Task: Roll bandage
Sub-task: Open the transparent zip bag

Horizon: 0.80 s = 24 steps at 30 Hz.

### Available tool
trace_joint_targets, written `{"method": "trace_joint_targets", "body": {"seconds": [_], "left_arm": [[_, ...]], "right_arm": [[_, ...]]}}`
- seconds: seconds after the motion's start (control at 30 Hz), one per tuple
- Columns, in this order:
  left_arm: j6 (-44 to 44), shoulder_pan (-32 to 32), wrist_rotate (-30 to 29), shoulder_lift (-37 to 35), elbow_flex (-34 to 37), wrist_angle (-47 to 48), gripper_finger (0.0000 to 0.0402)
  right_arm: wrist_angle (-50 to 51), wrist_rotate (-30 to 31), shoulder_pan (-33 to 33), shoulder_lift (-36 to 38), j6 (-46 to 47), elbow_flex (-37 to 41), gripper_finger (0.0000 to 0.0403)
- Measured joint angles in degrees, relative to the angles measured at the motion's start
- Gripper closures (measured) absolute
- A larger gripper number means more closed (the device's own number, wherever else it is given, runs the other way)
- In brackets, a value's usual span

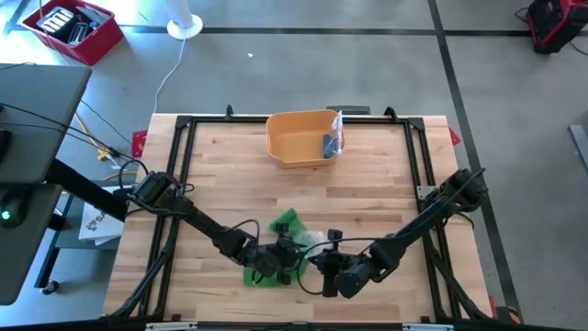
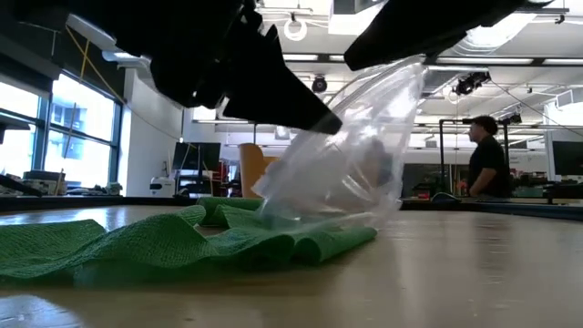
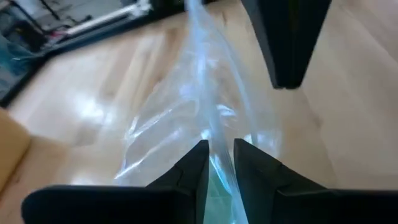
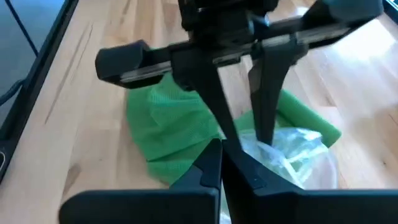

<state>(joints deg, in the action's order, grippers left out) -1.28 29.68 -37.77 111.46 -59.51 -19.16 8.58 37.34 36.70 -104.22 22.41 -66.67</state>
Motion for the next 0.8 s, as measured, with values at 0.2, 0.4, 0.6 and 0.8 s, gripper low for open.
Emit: {"method": "trace_joint_targets", "body": {"seconds": [0.2, 0.4, 0.6, 0.8], "left_arm": [[-5.1, 0.4, -2.0, 0.0, 0.0, 2.5, 0.0389], [-15.1, 0.4, -1.8, 0.0, -5.1, 15.6, 0.0399], [-18.1, -0.4, 0.7, 0.0, -14.3, 28.6, 0.0400], [-19.0, -0.3, -0.5, 0.0, -20.0, 32.9, 0.0401]], "right_arm": [[0.1, 2.5, 0.0, 0.4, -5.3, 0.0, 0.0402], [2.9, -5.4, -0.2, 1.1, -17.0, -3.4, 0.0359], [12.7, -8.7, -2.8, 1.2, -17.6, -5.2, 0.0269], [19.8, -9.8, -3.6, 0.6, -13.8, -5.2, 0.0243]]}}
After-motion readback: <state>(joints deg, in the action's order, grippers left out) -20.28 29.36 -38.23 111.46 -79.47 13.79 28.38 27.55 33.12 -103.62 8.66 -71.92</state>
